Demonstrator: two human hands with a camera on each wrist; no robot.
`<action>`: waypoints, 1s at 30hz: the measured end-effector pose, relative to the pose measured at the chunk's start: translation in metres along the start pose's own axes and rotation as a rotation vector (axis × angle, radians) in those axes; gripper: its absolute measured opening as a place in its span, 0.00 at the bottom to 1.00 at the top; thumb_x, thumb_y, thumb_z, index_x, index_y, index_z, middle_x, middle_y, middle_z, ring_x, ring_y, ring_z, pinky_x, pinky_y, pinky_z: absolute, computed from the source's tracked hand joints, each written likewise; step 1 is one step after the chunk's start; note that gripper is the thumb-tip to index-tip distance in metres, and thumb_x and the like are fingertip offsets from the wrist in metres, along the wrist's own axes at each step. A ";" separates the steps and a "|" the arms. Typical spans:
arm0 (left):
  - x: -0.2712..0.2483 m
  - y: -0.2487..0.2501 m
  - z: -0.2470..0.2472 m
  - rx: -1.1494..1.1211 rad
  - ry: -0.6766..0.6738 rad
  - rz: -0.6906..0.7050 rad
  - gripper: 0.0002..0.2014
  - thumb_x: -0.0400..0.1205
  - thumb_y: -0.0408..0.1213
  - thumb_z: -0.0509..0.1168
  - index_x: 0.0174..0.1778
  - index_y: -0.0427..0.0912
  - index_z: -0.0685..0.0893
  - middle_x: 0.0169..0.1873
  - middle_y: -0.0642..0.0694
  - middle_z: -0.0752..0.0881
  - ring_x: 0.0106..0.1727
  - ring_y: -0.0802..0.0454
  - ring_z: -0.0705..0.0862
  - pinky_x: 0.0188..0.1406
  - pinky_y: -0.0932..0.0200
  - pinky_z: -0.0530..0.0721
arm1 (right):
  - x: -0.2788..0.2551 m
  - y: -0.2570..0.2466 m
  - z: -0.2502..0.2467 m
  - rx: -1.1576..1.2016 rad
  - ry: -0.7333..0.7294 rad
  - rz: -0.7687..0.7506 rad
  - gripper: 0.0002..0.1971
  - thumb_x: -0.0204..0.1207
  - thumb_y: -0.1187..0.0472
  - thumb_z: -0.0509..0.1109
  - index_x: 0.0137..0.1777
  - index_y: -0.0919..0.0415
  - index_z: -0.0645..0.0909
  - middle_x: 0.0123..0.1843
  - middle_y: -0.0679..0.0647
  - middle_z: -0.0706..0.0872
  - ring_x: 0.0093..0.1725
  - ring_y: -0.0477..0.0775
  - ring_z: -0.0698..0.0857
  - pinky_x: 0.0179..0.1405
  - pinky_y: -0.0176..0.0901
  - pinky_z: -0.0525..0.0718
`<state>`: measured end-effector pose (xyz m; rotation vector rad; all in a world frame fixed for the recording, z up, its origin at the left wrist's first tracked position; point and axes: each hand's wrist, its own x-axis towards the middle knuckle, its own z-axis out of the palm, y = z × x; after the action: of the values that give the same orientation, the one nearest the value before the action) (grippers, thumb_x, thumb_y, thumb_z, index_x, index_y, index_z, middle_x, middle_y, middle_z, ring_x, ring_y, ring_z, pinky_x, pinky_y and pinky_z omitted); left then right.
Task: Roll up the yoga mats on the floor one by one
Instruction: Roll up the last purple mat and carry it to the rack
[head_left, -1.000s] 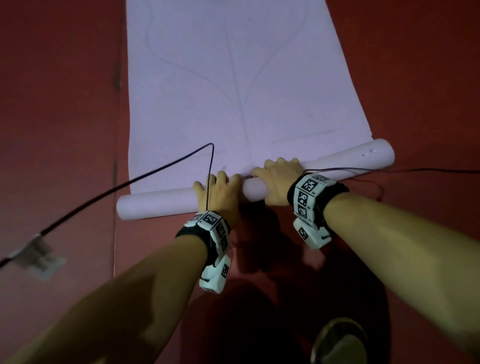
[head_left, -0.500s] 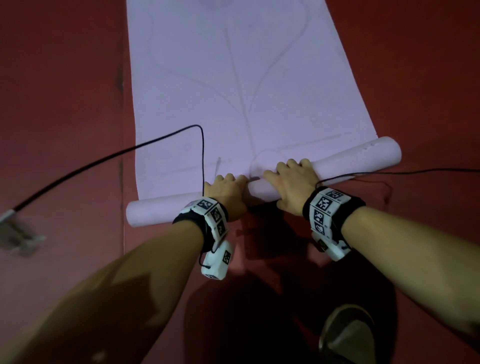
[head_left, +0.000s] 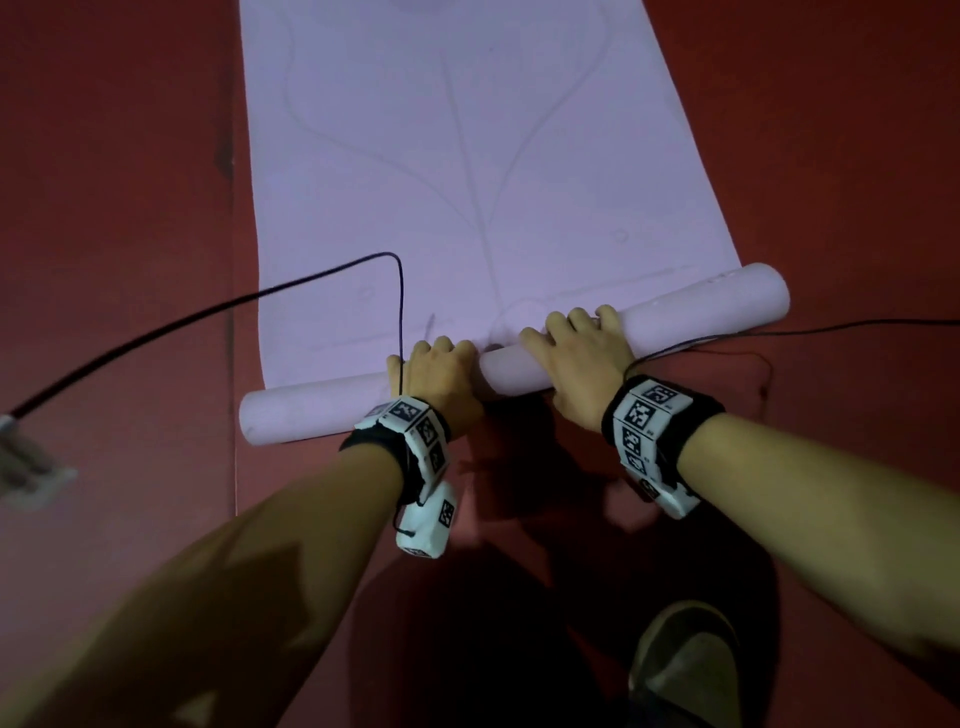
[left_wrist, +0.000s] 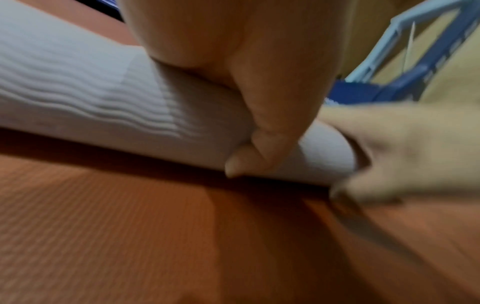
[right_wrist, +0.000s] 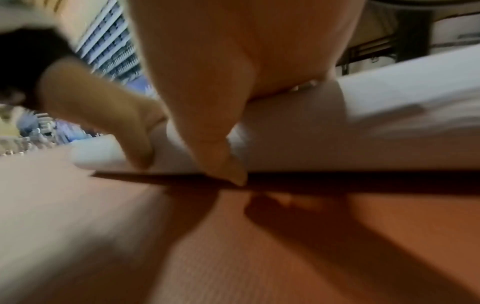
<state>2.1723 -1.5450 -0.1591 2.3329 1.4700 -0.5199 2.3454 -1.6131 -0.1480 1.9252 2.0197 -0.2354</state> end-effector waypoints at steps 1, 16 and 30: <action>0.001 0.000 -0.002 -0.001 -0.040 0.007 0.24 0.74 0.45 0.70 0.68 0.56 0.77 0.60 0.49 0.80 0.65 0.43 0.77 0.67 0.40 0.70 | -0.001 -0.001 0.001 -0.011 -0.016 0.000 0.32 0.65 0.56 0.75 0.70 0.50 0.70 0.62 0.54 0.77 0.61 0.61 0.77 0.63 0.61 0.69; 0.000 0.011 0.006 0.063 0.014 -0.026 0.30 0.74 0.43 0.73 0.73 0.57 0.72 0.64 0.48 0.77 0.69 0.41 0.73 0.65 0.35 0.70 | 0.022 0.010 -0.010 0.058 -0.160 -0.046 0.32 0.68 0.48 0.75 0.72 0.46 0.69 0.63 0.53 0.78 0.63 0.59 0.78 0.59 0.56 0.72; -0.007 0.008 0.014 0.110 0.178 0.008 0.34 0.67 0.44 0.76 0.70 0.54 0.72 0.60 0.46 0.76 0.63 0.39 0.73 0.65 0.37 0.70 | 0.030 0.015 -0.008 0.042 -0.097 -0.021 0.30 0.68 0.51 0.77 0.69 0.50 0.70 0.63 0.55 0.78 0.62 0.60 0.78 0.57 0.55 0.73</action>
<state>2.1753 -1.5605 -0.1673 2.5267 1.5445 -0.4084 2.3585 -1.5817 -0.1498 1.8801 1.9873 -0.3718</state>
